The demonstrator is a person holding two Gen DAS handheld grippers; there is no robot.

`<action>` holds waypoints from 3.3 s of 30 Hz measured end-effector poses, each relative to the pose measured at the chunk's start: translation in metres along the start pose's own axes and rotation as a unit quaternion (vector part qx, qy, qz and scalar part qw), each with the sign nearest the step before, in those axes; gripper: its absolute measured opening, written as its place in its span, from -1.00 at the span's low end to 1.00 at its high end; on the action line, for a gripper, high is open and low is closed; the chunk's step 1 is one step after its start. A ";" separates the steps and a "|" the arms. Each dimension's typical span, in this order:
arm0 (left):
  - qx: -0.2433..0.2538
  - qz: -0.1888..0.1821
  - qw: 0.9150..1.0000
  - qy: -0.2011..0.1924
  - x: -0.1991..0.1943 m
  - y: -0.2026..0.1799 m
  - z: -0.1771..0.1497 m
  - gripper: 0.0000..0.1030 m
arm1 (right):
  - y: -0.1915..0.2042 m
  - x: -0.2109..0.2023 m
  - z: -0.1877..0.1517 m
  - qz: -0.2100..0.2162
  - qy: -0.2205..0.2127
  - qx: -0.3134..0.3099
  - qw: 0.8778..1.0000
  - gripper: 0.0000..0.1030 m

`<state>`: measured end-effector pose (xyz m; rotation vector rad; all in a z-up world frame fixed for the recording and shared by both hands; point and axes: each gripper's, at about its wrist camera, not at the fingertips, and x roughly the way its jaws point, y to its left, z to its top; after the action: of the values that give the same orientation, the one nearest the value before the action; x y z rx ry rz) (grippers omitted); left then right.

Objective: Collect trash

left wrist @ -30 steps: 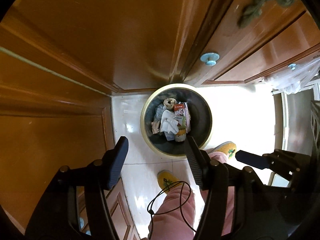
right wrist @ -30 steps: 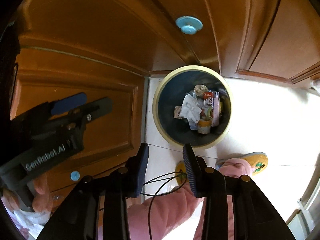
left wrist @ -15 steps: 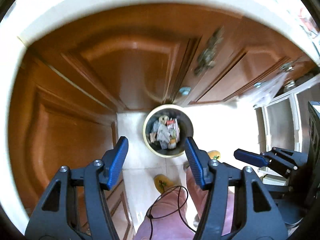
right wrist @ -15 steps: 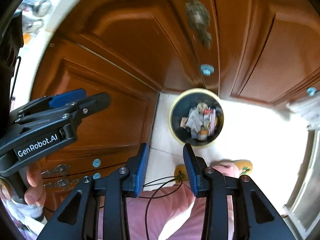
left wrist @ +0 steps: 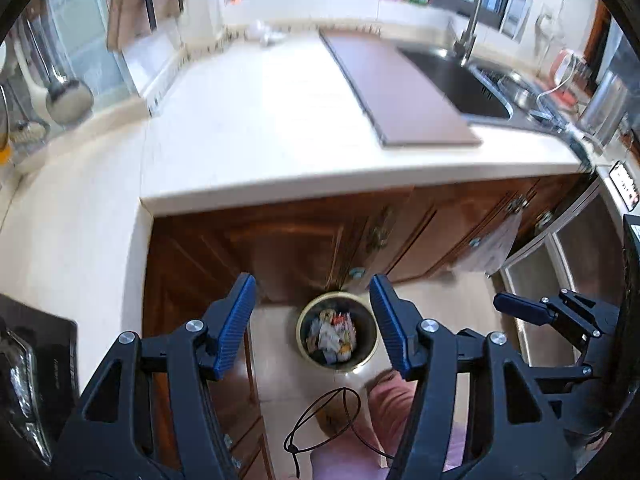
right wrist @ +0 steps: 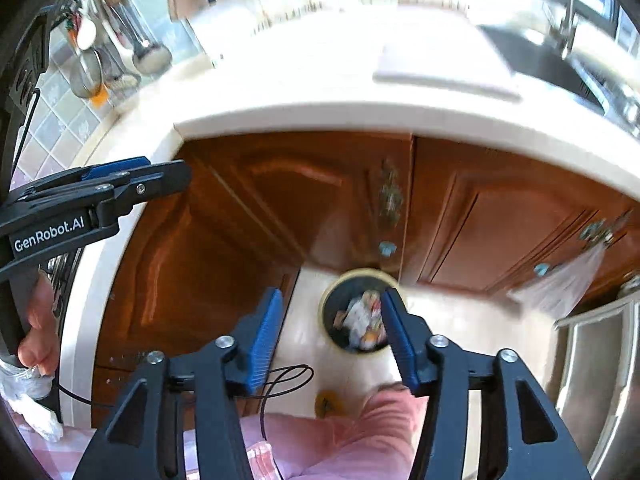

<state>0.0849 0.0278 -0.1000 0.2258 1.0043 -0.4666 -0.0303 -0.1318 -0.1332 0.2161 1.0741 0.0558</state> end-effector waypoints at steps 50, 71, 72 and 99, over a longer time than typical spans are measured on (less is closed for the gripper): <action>-0.025 0.127 0.990 -0.048 0.189 0.091 0.481 -0.05 | -0.143 0.172 0.655 0.110 0.025 0.017 0.993 0.20; -0.108 0.133 0.985 -0.031 0.312 0.150 0.504 -0.41 | -0.127 0.412 0.733 0.121 0.156 0.156 0.968 -0.19; -0.109 0.134 0.984 -0.031 0.313 0.151 0.504 -0.41 | -0.122 0.414 0.733 0.117 0.156 0.150 0.969 -0.27; -0.142 0.051 0.988 0.029 0.395 0.145 0.561 -0.38 | -0.172 0.381 0.737 0.128 0.097 0.106 0.981 -0.52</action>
<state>0.7556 -0.1709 -0.1466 0.0355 1.0976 -0.2202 0.7876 -0.3521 -0.1605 0.5500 1.2423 0.1971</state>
